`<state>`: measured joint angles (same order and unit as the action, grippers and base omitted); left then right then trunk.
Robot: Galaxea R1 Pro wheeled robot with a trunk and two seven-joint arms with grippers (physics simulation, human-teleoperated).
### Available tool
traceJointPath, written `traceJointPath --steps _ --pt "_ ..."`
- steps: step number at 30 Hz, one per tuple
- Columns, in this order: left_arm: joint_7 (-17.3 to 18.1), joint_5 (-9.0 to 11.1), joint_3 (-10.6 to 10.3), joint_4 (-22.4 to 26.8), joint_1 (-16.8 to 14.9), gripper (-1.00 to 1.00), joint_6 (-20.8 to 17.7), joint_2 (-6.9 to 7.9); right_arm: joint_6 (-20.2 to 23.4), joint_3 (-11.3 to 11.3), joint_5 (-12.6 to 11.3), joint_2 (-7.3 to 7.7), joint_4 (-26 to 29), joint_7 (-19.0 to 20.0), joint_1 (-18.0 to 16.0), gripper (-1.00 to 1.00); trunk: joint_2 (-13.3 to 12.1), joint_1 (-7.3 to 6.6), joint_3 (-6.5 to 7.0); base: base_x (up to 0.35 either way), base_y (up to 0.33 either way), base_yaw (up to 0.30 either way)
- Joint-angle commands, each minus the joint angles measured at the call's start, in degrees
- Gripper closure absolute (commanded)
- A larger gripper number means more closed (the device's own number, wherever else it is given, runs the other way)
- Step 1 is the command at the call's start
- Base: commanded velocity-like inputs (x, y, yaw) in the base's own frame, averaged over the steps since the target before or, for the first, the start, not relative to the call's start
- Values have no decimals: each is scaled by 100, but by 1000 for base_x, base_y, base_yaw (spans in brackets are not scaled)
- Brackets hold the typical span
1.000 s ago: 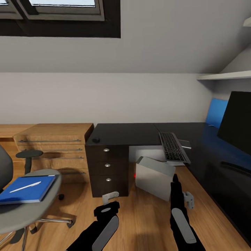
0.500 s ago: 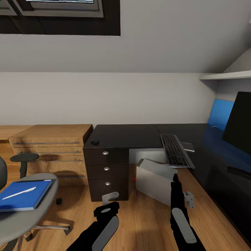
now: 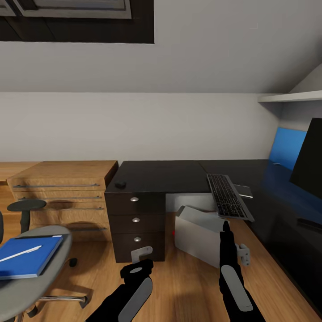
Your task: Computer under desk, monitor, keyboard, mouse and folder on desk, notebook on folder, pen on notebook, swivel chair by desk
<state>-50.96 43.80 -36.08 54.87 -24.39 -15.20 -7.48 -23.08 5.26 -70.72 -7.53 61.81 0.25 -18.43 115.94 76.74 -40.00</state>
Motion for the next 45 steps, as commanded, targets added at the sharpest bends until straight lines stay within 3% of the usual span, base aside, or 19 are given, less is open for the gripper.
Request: traceJointPath --steps 1,9,24,34,36,37,38,45 --pt "-37 17 -12 7 -5 -100 -29 2 -12 2 -38 -3 5 2 -3 -100 3 0 -6 19 0 0" --pt "-37 16 -20 6 -7 -100 -27 1 -12 4 -38 -3 6 1 -3 -100 -238 -132 102 7 0 0" --pt "-37 16 -21 -7 -7 -100 -27 1 -12 97 -47 -11 6 4 -3 -100 -238 -132 102 0 0 0" --pt "-37 15 -27 -68 -6 -100 -27 -4 -12 355 -100 -18 6 1 -3 -100 -238 -132 102 0 0 0" --pt "-37 15 -28 -71 -5 -100 -27 -5 -9 370 -203 -19 6 -2 -3 -100 -238 -132 102 0 0 0" --pt "-37 15 -30 -78 -5 -100 -27 -7 -6 388 -693 -14 8 -3 -3 -100 -238 -132 102 0 0 0" --pt "-37 15 -30 -78 -4 -100 -27 -8 -2 391 -895 -13 9 -1 -3 -100 -238 -132 102 0 0 0" --pt "-37 15 -30 -79 -5 -100 -26 -8 11 401 -1250 -5 14 1 -3 -100 -238 -132 102 0 0 0"
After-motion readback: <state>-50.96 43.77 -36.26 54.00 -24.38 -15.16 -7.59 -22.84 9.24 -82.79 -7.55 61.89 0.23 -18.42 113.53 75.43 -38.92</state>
